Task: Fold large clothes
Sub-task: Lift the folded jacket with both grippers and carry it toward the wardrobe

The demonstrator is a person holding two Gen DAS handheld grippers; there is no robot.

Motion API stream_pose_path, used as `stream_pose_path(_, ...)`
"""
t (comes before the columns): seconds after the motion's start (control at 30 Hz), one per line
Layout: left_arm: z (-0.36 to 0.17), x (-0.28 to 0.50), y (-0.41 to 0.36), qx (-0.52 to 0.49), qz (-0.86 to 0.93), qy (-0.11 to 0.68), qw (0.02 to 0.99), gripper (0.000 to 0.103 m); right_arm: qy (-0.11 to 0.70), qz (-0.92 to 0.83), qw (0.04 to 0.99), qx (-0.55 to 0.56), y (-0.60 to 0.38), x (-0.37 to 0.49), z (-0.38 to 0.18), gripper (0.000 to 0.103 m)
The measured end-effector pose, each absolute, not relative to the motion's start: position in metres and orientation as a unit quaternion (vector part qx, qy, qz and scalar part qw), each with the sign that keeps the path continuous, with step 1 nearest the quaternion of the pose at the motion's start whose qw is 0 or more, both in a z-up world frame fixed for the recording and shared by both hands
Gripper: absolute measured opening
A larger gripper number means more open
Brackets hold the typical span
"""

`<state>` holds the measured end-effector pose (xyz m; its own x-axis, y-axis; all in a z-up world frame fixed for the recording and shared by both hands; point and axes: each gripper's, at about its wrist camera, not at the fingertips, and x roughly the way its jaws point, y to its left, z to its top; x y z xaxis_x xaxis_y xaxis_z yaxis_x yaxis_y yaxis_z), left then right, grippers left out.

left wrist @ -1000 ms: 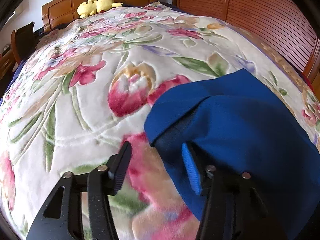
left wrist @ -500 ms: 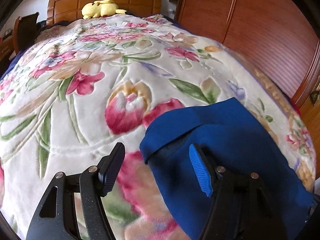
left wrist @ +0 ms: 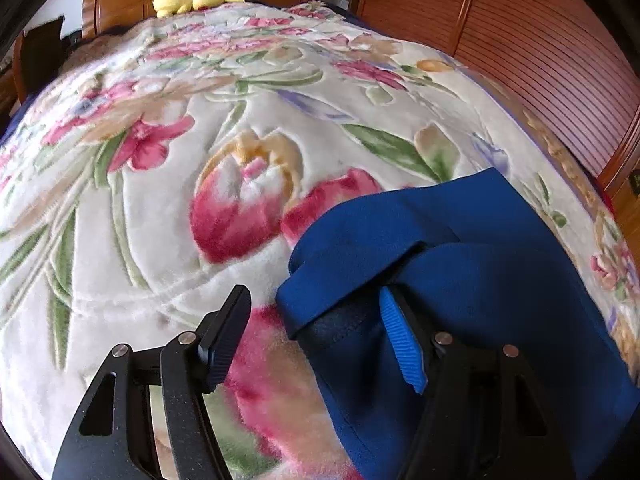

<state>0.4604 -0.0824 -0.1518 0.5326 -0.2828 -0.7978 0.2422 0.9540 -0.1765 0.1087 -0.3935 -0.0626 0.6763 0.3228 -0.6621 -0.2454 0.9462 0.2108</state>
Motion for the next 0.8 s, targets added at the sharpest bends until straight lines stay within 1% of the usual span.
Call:
stream_pose_path(0.07, -0.151, 0.461, -0.084, -0.033, -0.166, 0.465, 0.869, 0.047, 0.365, 0.164, 0.915, 0.044, -0.389, 0.106, -0.061, 0.034)
stream_pose_path(0.1, -0.150, 0.460, -0.087, -0.029, -0.175, 0.465, 0.867, 0.037, 0.361, 0.166, 0.917, 0.043, -0.389, 0.105, -0.060, 0.030)
stream_pose_path(0.13, -0.147, 0.459, -0.090, -0.020, -0.177, 0.464, 0.868, 0.033, 0.356, 0.170, 0.918, 0.044, -0.388, 0.103, -0.059, 0.024)
stream_pose_path(0.17, -0.144, 0.457, -0.092, -0.014, -0.175, 0.463, 0.869, 0.025, 0.351, 0.174, 0.919, 0.046, -0.389, 0.101, -0.059, 0.021)
stream_pose_path(0.2, -0.141, 0.455, -0.094, -0.010, -0.173, 0.461, 0.870, 0.021, 0.343, 0.177, 0.921, 0.048, -0.390, 0.099, -0.057, 0.020)
stream_pose_path(0.27, -0.128, 0.450, -0.096, 0.002, -0.165, 0.449, 0.878, 0.016, 0.323, 0.185, 0.926, 0.058, -0.396, 0.093, -0.053, 0.017)
stream_pose_path(0.43, -0.076, 0.427, -0.111, 0.027, -0.160, 0.400, 0.902, 0.014, 0.272, 0.190, 0.941, 0.067, -0.409, 0.080, -0.034, 0.012)
stream_pose_path(0.57, -0.035, 0.409, -0.144, 0.056, -0.172, 0.367, 0.913, 0.014, 0.240, 0.176, 0.952, 0.074, -0.436, 0.072, -0.020, 0.011)
stream_pose_path(0.67, -0.007, 0.399, -0.176, 0.063, -0.188, 0.342, 0.919, 0.014, 0.215, 0.157, 0.961, 0.073, -0.468, 0.059, -0.013, 0.010)
stream_pose_path(0.8, 0.022, 0.391, -0.243, 0.079, -0.217, 0.316, 0.920, 0.014, 0.187, 0.113, 0.974, 0.053, -0.523, 0.035, 0.001, 0.010)
